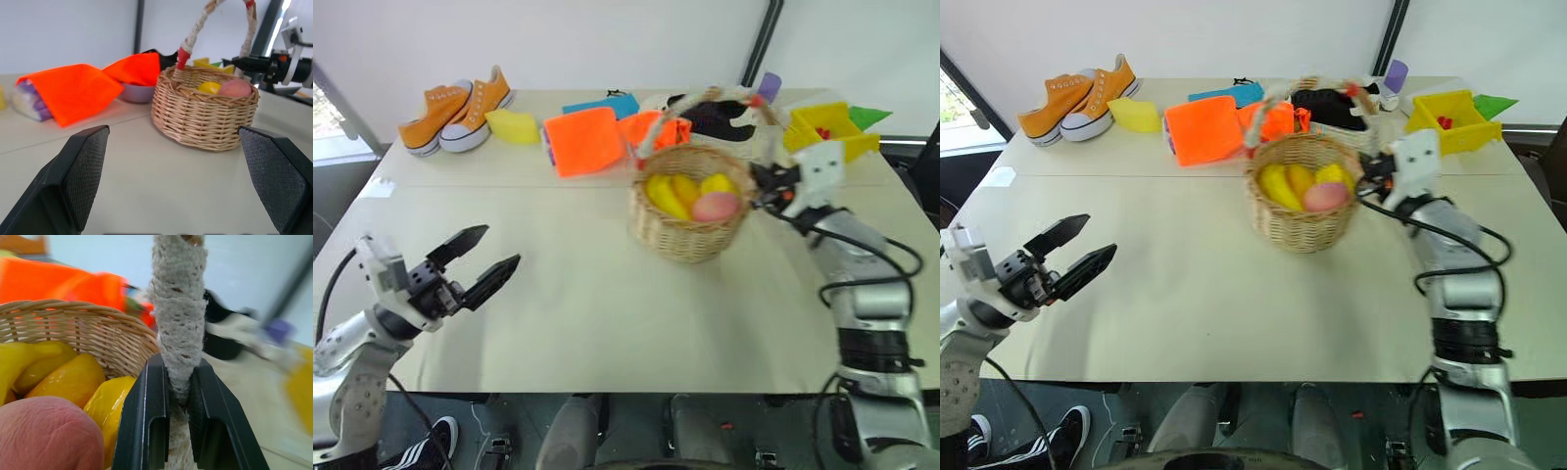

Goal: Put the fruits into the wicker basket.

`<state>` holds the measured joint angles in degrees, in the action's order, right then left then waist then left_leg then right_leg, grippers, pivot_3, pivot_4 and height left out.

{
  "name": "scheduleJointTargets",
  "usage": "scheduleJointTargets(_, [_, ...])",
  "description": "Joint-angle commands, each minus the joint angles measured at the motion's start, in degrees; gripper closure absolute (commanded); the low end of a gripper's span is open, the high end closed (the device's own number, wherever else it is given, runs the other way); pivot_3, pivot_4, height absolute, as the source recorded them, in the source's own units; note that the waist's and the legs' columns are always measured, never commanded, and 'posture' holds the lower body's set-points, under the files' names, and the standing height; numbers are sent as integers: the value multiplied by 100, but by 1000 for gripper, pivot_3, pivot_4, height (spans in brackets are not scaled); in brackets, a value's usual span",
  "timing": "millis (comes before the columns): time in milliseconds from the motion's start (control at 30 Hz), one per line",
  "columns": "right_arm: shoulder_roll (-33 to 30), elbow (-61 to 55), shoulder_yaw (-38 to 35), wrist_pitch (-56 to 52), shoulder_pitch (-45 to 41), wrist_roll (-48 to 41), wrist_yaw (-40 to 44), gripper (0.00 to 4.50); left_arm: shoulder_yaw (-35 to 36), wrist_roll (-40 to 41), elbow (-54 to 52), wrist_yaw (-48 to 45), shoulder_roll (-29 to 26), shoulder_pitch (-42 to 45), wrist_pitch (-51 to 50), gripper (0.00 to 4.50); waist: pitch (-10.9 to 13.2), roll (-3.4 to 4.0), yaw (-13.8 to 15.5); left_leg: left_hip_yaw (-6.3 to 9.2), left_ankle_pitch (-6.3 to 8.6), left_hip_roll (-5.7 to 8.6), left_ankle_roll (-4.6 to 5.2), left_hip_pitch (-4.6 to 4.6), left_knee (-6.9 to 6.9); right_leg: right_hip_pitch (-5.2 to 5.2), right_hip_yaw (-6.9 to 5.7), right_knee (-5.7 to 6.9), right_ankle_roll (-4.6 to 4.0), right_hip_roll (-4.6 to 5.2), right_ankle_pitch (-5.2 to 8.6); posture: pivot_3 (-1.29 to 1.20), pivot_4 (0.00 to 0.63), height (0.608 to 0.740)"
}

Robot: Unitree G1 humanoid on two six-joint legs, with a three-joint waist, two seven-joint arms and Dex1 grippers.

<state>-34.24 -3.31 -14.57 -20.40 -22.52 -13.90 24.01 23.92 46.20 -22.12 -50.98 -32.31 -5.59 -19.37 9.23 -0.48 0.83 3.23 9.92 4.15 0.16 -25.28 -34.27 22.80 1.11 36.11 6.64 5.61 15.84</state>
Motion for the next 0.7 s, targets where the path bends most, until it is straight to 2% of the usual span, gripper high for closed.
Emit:
scheduleJointTargets(33, [-558, 401, -960, 150, 489, 34, -27, 4450, -498, -155, -52, -139, -82, 382, -16, 0, -1, 1, 27, 1, -1, 1, 1, 2, -1, -5, -3, 0, 0, 0, 0, 0, 150, 740])
scheduleJointTargets(267, [-789, 294, -1624, 235, 1170, -22, -193, 4450, -1016, -362, 510, -457, -67, 1039, 61, 0, -4, 6, -11, 2, -2, -2, 4, 15, -4, -19, -4, 0, 0, -2, 1, 0, 150, 740])
scheduleJointTargets(433, [-802, 346, -1768, 342, 1351, 79, -443, 4450, -1283, -507, 695, -613, -19, 1244, 107, 0, -4, 6, 1, 2, -1, -2, 8, 17, -6, -26, -5, -4, 0, 0, 1, 0, 150, 740])
scheduleJointTargets(500, [-753, 358, -1809, 401, 1388, -66, -396, 3466, -1309, -529, 771, -655, -10, 1278, 122, 0, -3, 5, 4, 2, -1, -2, 8, 17, -8, -27, -5, -4, 0, 0, 2, 0, 150, 740])
scheduleJointTargets(567, [-700, 312, -1826, 384, 1426, -87, -470, 2694, -1317, -545, 817, -697, -5, 1294, 137, 0, -2, 7, -12, 3, -1, -2, 8, 17, -7, -25, -6, -4, -1, -1, 2, 0, 150, 740])
scheduleJointTargets(700, [-518, 93, -1944, 376, 1499, -136, -741, 667, -1352, -592, 871, -756, 19, 1308, 164, 0, -1, 11, -46, 2, -1, -8, 8, 17, -7, -19, -3, 2, 0, -5, 1, 0, 150, 740])
